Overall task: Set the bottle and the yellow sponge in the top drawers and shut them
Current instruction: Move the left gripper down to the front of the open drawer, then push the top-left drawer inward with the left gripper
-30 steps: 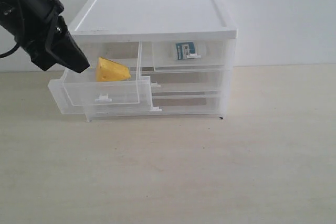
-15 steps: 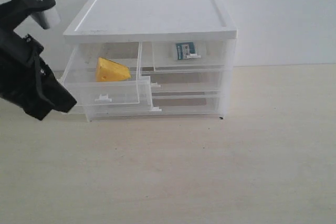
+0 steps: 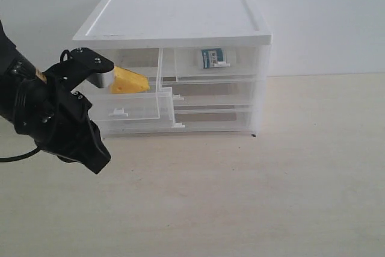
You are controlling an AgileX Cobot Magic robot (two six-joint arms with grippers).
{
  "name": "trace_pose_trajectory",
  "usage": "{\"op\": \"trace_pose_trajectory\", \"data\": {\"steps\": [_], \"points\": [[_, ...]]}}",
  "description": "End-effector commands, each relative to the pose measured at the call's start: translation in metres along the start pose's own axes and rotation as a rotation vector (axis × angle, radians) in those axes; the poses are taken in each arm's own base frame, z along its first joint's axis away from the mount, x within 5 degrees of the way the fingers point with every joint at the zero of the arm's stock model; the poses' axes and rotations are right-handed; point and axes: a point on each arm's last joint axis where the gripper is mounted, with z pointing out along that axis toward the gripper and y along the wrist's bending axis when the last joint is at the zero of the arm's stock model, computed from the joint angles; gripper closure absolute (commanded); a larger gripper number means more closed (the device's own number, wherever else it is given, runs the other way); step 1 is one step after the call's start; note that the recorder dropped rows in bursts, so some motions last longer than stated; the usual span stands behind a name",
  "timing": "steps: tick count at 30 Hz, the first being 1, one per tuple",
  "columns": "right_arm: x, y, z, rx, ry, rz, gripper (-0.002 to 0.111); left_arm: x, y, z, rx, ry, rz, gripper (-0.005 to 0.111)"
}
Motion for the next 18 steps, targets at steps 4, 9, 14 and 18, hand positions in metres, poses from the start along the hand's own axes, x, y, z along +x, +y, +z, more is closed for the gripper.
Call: {"op": "trace_pose_trajectory", "data": {"steps": [4, 9, 14, 18], "points": [[-0.001, 0.000, 0.000, 0.002, -0.015, -0.008, 0.108, -0.010, 0.004, 0.004, -0.047, -0.086, -0.011, 0.102], [-0.001, 0.000, 0.000, 0.002, -0.015, -0.008, 0.108, -0.018, 0.007, 0.001, -0.080, -0.151, -0.012, 0.102], [-0.001, 0.000, 0.000, 0.002, -0.015, -0.008, 0.108, -0.025, 0.011, 0.003, -0.118, -0.212, -0.014, 0.102], [-0.001, 0.000, 0.000, 0.002, -0.015, -0.008, 0.108, -0.030, 0.015, 0.002, -0.154, -0.272, -0.013, 0.102]]}}
